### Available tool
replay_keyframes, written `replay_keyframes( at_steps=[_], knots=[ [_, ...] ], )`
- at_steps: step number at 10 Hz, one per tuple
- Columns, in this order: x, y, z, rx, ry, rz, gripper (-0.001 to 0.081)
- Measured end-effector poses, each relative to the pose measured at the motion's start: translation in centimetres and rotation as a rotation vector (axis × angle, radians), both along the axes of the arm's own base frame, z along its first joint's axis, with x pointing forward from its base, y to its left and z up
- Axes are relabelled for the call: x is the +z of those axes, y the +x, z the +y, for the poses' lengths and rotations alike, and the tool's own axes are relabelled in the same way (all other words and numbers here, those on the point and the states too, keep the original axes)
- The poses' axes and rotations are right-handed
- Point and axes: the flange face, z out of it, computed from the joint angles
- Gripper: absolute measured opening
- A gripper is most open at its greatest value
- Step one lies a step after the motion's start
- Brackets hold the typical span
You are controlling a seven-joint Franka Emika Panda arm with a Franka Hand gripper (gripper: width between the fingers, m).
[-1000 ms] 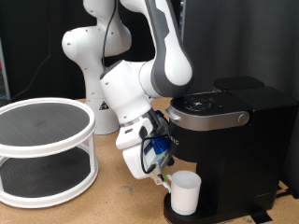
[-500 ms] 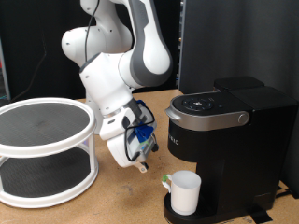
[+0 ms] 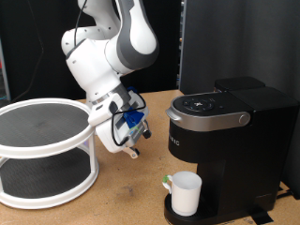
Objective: Make a cup of coffee with the keurig machine
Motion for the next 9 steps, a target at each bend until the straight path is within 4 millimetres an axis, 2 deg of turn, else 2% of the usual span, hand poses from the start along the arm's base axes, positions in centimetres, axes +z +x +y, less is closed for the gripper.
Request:
replay_keyframes(
  at_steps=[4, 9],
  knots=[
    [0.4, 0.2, 0.2, 0.005, 0.017, -0.007, 0.0805],
    [3.5, 0.8, 0.8, -0.004, 0.053, -0.023, 0.0805]
  ],
)
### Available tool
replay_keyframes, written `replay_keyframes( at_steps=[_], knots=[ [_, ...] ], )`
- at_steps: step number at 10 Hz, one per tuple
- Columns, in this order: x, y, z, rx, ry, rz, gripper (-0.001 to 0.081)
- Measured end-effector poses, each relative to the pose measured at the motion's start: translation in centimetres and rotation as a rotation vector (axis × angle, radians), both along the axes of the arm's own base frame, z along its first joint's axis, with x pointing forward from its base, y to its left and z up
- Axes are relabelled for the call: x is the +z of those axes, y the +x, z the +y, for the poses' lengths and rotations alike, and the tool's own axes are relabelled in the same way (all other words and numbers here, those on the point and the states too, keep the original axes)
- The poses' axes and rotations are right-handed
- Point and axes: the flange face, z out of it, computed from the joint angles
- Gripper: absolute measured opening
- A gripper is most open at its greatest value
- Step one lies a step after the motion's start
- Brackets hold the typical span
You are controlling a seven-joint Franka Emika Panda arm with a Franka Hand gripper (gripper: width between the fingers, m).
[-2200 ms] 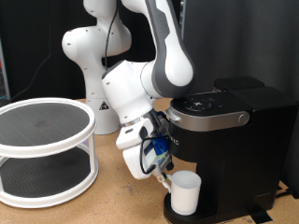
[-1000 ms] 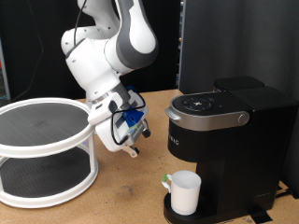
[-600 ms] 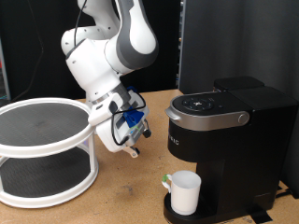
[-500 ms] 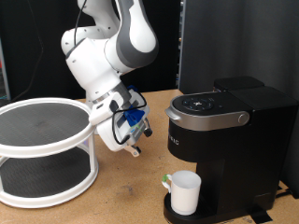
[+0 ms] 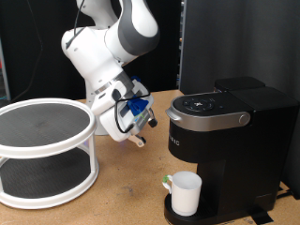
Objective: Make a cup of coffee with the keurig machine
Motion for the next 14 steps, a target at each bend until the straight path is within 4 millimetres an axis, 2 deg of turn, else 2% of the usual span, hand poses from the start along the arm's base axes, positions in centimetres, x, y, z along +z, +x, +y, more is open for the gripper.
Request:
replay_keyframes(
  at_steps=[5, 9, 14],
  knots=[
    [5.8, -0.1, 0.4, 0.004, 0.026, 0.004, 0.0805],
    [11.3, -1.4, 0.6, 0.062, 0.065, 0.016, 0.0805],
    [18.7, -2.7, 0.2, 0.045, 0.138, -0.015, 0.0805]
  ],
)
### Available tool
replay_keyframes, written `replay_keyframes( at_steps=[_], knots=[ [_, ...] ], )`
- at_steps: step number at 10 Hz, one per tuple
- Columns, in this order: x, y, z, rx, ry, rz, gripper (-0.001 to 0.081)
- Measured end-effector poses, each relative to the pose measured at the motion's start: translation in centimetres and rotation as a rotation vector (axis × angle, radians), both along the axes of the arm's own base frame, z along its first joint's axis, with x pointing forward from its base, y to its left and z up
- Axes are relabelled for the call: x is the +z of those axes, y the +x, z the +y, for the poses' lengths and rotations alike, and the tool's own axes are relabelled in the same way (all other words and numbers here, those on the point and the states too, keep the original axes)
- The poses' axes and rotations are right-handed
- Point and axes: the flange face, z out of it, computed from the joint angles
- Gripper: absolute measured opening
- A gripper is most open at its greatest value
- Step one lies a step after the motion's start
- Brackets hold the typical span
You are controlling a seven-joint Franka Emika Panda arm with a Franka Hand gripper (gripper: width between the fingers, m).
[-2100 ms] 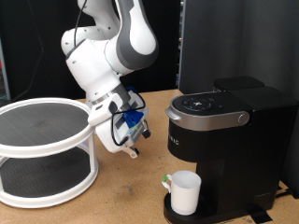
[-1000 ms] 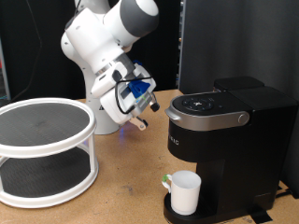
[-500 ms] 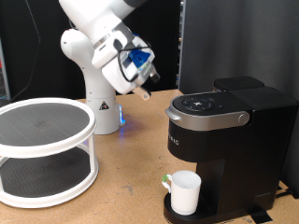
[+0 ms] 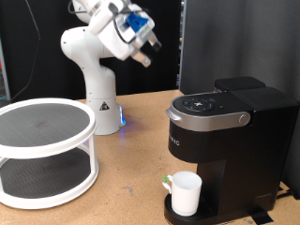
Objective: Make a cup of coffee with the keurig machine
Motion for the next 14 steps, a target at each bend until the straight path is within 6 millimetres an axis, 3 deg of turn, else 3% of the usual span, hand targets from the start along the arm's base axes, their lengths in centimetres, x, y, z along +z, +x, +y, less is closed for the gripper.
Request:
replay_keyframes(
  at_steps=[2, 4, 7, 10, 11, 14],
  knots=[
    [1.6, -0.4, -0.2, 0.008, 0.001, 0.006, 0.0805],
    [1.5, -0.4, 0.2, 0.048, -0.062, -0.001, 0.0805],
    [3.1, 0.8, 3.9, 0.146, -0.299, -0.004, 0.0805],
    [4.6, 3.1, 7.2, 0.14, -0.386, 0.045, 0.0805],
    [4.6, 4.1, 7.6, 0.111, -0.381, 0.071, 0.0805],
    [4.4, 3.9, 7.9, 0.237, -0.469, 0.055, 0.0805]
  ],
)
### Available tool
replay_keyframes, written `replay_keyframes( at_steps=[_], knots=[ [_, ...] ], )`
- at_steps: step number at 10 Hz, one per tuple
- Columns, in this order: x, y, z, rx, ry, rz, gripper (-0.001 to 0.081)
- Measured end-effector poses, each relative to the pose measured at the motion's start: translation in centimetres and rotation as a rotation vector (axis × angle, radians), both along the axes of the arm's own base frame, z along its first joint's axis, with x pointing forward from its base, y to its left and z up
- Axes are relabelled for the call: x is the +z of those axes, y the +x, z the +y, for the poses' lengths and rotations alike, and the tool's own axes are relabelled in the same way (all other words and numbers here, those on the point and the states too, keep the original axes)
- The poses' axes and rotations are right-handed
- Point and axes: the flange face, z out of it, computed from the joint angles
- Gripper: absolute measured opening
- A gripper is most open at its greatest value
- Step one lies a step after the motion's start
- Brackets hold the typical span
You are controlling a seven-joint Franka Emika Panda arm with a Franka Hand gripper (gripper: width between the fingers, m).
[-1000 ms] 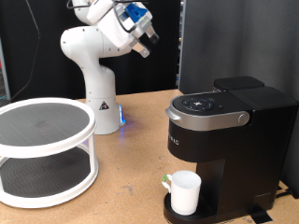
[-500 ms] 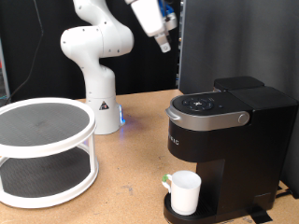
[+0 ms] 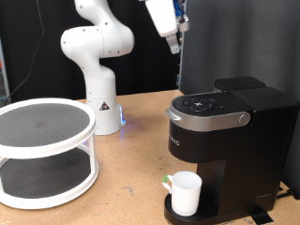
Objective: Make a cup of coffee with the keurig machine
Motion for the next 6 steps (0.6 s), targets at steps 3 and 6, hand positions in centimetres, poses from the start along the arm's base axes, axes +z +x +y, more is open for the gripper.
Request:
replay_keyframes(
  at_steps=[3, 6],
  knots=[
    [0.4, 1.8, 1.5, 0.131, -0.082, 0.04, 0.0805],
    [0.9, 5.0, 2.6, 0.199, -0.094, 0.049, 0.0805]
  ],
)
